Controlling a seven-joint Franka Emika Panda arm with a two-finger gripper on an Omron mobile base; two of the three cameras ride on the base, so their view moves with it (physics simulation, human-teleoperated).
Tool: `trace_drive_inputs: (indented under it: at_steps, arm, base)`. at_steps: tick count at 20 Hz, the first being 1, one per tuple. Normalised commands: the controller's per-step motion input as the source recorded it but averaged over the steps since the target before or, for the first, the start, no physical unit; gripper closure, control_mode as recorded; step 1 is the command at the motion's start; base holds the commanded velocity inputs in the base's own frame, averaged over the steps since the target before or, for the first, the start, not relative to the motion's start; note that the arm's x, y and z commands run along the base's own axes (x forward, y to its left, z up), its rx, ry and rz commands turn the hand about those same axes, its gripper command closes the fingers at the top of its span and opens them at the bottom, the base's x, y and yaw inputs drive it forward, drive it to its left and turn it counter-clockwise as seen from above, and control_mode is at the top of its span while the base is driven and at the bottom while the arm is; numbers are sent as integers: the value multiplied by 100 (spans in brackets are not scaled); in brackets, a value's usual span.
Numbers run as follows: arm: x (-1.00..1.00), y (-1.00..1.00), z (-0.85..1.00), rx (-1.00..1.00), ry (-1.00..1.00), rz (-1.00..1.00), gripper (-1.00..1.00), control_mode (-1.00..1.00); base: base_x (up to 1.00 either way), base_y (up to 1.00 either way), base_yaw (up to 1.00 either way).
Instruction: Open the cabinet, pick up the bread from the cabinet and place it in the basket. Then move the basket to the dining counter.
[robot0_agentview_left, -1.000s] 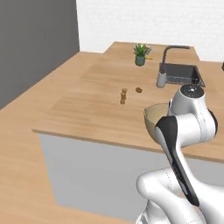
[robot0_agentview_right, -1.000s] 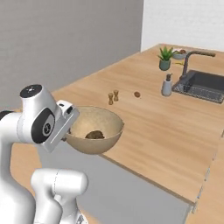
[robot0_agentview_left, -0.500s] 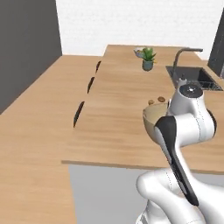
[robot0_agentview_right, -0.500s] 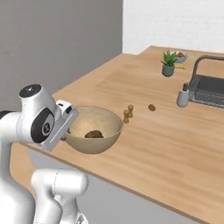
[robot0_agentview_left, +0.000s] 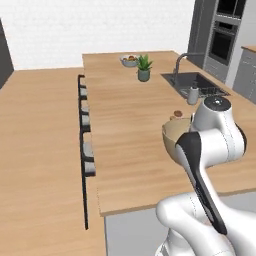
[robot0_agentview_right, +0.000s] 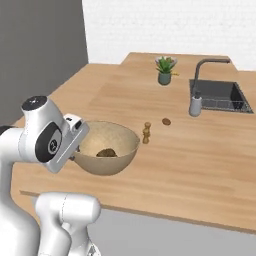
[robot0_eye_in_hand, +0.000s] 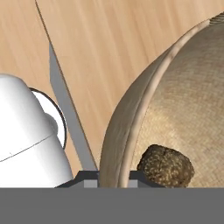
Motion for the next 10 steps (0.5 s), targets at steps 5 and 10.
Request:
trace_drive_inputs:
  at_steps: [5, 10]
  arm:
    - [0, 0, 0, 0, 0, 0, 100, 100]
    - [0, 0, 0, 0, 0, 0, 100, 100]
  base:
    - [47, 100, -31]
    - [25, 100, -18]
